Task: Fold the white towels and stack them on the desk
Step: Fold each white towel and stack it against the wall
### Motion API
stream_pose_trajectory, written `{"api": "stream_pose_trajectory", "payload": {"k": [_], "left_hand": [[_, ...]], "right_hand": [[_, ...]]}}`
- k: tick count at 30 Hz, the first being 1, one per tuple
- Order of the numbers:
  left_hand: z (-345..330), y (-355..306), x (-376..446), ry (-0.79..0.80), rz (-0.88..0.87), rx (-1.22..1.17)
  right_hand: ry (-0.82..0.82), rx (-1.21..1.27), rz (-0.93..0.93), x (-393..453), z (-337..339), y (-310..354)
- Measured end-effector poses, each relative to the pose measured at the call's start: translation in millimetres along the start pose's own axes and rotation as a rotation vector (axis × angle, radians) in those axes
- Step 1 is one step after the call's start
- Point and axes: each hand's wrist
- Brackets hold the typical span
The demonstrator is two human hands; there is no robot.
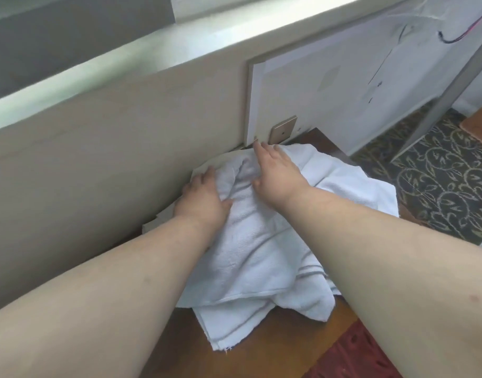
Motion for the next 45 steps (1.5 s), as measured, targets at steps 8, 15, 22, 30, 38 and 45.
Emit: {"api": "stream_pose_trajectory", "payload": {"k": [8, 15, 22, 30, 38, 45], "left_hand": [[18.8, 16.6, -23.8, -0.15, 0.0, -0.107], [34.2, 27.6, -55.4, -0.199, -0.047, -0.053], [48.0, 44.7, -93.5, -0.165, -0.178, 0.171], [76.9, 94.8, -143.4, -0.314, -0.094, 0.145], [100.0, 185.9, -241.6, -0.389, -0.116, 0.153], [95.9, 302.0, -353.4, -0.468, -0.056, 0.15]], "right_hand": [[0.011, -0.143, 0.183, 23.1, 6.9, -23.4], [0.026, -0.166, 0.086, 12.1, 26.7, -62.7], [-0.08, -0.124, 0.052, -28.1, 47.4, -66.2], [-0.121, -0.264, 0.302, -67.8, 63.7, -4.6], [-0.114, -0.372, 0.476, -129.3, 54.6, 107.4], [-0.111, -0.454, 0.545, -204.1, 0.4, 226.1]]}}
Point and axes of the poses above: each hand's wrist, its own x-axis towards the middle knuckle, its own z-axis out of the back of the hand, y = z × x, and after that the axes turned 8 degrees about x, right-handed
